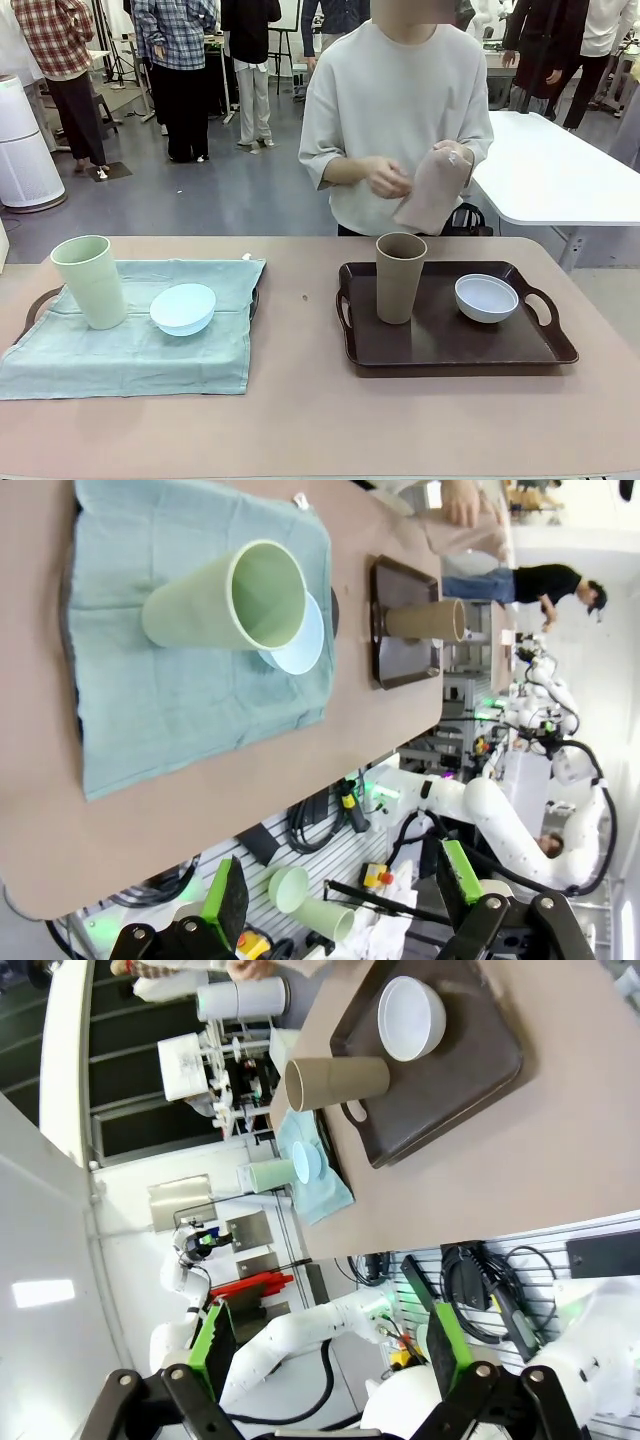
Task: Set up a tray with a mat and arrange the tableware.
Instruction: Pick up the Picnic Bowl and Reusable plastic cup from the Handle tray in front of the human's position and hold them in the air.
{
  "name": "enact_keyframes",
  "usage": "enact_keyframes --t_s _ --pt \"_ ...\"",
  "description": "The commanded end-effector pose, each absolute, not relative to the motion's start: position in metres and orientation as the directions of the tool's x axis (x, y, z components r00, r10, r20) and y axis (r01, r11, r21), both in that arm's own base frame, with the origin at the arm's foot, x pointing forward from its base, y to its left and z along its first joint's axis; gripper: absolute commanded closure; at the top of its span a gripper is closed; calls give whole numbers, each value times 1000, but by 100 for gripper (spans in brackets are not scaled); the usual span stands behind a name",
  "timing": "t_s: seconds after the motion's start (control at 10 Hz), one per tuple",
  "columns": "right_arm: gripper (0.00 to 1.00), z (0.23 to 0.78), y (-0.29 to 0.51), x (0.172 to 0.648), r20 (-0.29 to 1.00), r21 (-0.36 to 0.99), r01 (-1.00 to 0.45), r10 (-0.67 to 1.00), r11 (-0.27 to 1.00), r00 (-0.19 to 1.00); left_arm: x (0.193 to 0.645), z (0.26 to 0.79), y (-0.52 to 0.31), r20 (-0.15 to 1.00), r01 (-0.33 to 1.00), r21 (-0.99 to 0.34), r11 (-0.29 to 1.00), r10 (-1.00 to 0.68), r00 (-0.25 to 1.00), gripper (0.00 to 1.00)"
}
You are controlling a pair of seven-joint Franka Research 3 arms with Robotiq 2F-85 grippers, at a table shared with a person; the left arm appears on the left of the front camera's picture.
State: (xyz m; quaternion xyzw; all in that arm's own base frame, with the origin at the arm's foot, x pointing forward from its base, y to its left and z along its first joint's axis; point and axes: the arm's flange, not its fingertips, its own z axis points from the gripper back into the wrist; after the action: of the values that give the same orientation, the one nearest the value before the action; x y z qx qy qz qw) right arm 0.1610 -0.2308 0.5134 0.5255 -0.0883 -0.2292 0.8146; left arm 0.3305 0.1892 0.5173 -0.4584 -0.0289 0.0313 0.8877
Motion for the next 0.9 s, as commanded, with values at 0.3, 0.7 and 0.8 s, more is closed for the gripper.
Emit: enact_keyframes --t_s 0.3,0.7,0.8 --pt "0 523 -181 207 142 735 172 -397 655 907 358 551 90 92 181 -659 730 -160 983 0" --pt "0 512 -129 236 394 457 -2 -201 890 897 363 554 -28 121 348 -403 847 -328 937 0" --pt "0 506 -124 240 438 397 -44 -146 917 887 365 549 -60 150 415 -367 833 -387 910 0"
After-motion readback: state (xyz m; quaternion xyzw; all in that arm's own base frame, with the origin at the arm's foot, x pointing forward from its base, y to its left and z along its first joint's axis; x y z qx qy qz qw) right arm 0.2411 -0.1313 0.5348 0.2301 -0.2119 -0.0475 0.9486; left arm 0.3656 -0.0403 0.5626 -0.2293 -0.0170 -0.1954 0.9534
